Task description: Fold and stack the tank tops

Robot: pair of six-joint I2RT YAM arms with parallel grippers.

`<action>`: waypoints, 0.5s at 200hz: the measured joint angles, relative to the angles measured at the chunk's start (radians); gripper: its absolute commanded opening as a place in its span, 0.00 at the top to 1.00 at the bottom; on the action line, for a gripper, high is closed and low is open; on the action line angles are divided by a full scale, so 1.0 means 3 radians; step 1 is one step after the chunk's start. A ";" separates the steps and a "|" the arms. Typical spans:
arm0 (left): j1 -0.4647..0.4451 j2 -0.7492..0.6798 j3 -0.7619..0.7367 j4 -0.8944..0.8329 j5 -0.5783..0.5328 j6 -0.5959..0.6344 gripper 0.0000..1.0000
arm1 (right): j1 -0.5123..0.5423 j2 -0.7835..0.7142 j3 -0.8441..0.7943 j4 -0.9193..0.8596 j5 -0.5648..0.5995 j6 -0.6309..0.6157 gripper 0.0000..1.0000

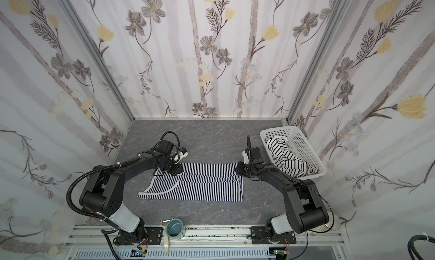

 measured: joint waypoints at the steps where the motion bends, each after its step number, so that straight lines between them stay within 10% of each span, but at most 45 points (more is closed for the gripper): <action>1: 0.0000 -0.0001 0.0001 -0.0001 -0.0001 0.0000 0.84 | 0.0000 -0.0006 0.0000 0.0001 0.0000 0.0000 0.69; 70: -0.0084 0.0342 0.0402 0.0009 -0.0015 0.0008 0.81 | 0.0240 0.0220 0.0220 0.0053 0.0042 0.0197 0.70; 100: -0.0023 0.0362 0.0473 0.0020 -0.0144 0.0037 0.65 | 0.0371 0.0348 0.0219 0.0098 0.0048 0.0315 0.71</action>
